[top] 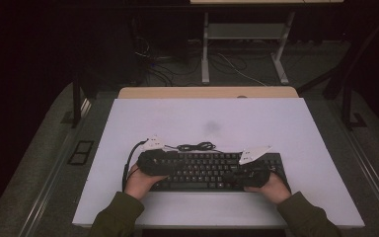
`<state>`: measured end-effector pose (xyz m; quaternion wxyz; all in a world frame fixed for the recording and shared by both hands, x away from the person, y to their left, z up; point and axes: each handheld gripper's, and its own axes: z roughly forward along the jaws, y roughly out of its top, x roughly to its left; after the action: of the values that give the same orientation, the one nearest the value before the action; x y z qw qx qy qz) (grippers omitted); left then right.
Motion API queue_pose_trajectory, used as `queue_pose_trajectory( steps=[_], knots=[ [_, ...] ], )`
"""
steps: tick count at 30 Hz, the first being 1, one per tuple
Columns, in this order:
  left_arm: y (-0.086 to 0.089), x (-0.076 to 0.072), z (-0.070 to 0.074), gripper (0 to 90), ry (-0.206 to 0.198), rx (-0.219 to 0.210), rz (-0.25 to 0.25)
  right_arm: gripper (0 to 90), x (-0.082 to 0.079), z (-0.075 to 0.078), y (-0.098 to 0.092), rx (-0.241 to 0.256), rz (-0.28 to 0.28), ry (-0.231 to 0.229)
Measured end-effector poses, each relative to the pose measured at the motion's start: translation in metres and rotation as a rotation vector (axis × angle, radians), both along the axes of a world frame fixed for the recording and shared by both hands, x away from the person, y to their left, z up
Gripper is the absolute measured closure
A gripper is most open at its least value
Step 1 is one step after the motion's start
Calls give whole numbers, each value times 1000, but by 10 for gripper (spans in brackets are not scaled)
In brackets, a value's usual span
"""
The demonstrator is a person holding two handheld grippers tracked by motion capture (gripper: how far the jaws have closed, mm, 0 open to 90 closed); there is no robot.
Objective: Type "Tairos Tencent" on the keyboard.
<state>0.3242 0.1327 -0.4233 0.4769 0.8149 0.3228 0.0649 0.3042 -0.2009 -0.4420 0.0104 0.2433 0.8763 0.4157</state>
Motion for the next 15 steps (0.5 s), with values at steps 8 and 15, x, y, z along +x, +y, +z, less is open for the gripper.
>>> queue_pose_trajectory(
  steps=[8, 15],
  knots=[
    [-5, 4, -1, 666, 9, 8, -14, 896, 0, 0, 0, 2, 0, 0],
    [-6, 5, -3, 829, 23, 35, -23, 896, 0, 0, 0, 1, 0, -1]
  ],
)
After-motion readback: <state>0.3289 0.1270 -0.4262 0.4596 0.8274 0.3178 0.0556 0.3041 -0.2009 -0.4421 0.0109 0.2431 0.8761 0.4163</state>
